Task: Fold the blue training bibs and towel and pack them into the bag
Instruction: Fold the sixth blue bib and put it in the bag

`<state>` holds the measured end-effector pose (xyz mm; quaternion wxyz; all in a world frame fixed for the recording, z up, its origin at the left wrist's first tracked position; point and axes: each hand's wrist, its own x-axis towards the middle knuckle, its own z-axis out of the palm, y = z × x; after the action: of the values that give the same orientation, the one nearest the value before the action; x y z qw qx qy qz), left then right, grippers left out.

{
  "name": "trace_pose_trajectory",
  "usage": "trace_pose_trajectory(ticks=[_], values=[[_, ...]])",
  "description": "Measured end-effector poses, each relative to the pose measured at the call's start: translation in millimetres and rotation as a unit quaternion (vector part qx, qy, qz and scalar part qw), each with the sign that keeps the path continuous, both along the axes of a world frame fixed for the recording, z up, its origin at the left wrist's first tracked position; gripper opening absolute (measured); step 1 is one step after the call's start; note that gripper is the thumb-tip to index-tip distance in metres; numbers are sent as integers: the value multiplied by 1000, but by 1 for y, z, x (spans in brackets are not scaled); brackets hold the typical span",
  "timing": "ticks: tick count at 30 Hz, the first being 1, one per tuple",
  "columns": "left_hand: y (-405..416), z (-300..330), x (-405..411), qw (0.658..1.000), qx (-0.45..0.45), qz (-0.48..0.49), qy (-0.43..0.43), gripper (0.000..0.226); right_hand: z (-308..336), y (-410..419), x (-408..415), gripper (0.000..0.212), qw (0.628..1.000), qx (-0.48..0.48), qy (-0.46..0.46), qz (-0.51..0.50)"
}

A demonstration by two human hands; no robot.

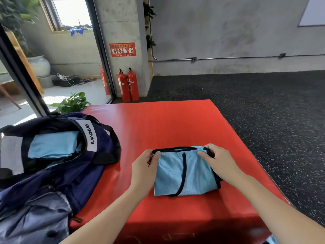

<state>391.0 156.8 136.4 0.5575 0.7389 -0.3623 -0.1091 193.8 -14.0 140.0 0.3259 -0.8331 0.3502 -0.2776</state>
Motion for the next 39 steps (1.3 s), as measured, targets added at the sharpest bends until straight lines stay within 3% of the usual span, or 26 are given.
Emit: trace_pose_trajectory(ticks=[5, 10, 18, 25, 28, 32, 35, 39], values=[[-23, -9, 11, 997, 45, 7, 67, 13, -17, -25, 22, 13, 997, 5, 77, -9], [-19, -27, 5, 992, 97, -4, 77, 36, -32, -40, 31, 17, 991, -25, 128, -17], [-17, -45, 17, 994, 106, -20, 25, 36, -35, -45, 40, 19, 985, -19, 166, -41], [-21, -41, 22, 982, 175, -10, -71, 26, -23, -25, 40, 21, 955, -124, 251, -97], [-22, -36, 23, 956, 259, 8, -138, 23, -13, -20, 36, 33, 957, -131, 241, -97], [-22, -29, 25, 942, 290, 16, -169, 24, -4, -8, 27, 40, 960, -151, 217, -98], [-24, -23, 25, 940, 269, 12, -208, 29, -4, 5, 23, 31, 972, -148, 167, -77], [-35, -24, 30, 941, 180, -95, -272, 27, -12, 22, 23, 13, 992, -9, 124, -16]])
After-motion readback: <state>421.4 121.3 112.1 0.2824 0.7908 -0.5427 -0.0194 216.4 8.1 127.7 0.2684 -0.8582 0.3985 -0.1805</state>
